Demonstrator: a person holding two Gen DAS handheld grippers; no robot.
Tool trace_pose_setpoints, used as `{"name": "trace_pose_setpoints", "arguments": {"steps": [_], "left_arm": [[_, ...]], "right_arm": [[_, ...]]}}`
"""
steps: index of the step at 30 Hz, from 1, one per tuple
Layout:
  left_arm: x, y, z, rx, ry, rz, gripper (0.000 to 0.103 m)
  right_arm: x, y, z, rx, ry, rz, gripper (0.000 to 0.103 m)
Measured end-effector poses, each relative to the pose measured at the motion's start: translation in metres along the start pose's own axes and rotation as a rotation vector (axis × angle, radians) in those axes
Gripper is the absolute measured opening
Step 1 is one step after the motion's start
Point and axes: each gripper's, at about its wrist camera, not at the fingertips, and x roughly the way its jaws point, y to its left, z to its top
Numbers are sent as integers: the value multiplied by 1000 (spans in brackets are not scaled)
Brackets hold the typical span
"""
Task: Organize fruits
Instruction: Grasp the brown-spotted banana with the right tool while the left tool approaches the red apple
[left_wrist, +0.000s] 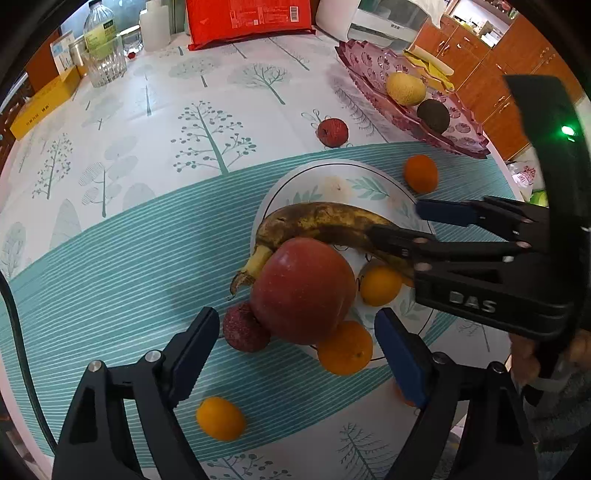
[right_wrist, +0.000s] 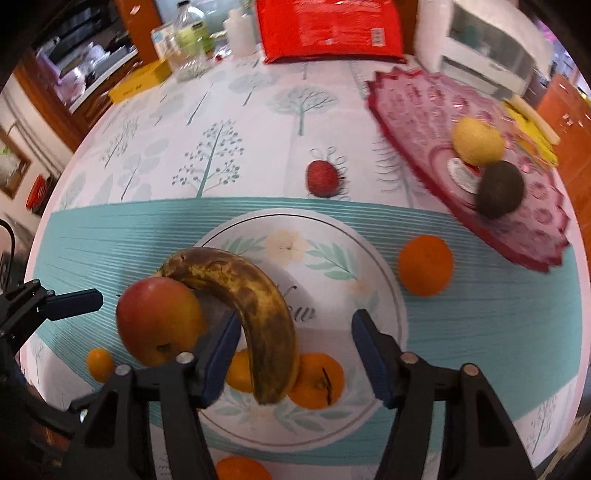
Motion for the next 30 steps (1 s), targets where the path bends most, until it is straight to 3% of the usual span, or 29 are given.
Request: {"name": "trace_pose_setpoints", "arguments": {"steps": [17,18,19,21,30], "left_arm": [[14,13,6,-28,35,-23,81],[15,12,6,-23,37,-23,81],[15,12,7,-15,39,-22,81],[16,10,7,-4,42,-17,81],[20,6,12,10,39,-7,81]], "right_arm": [[30,29,21,-295,76,75,56],[32,29,21,-313,92,85,52],[37,30,20,-333,130,99,41],[39,33,17,-375,136,93,37],[36,31,15,-323,83,98,34]]}}
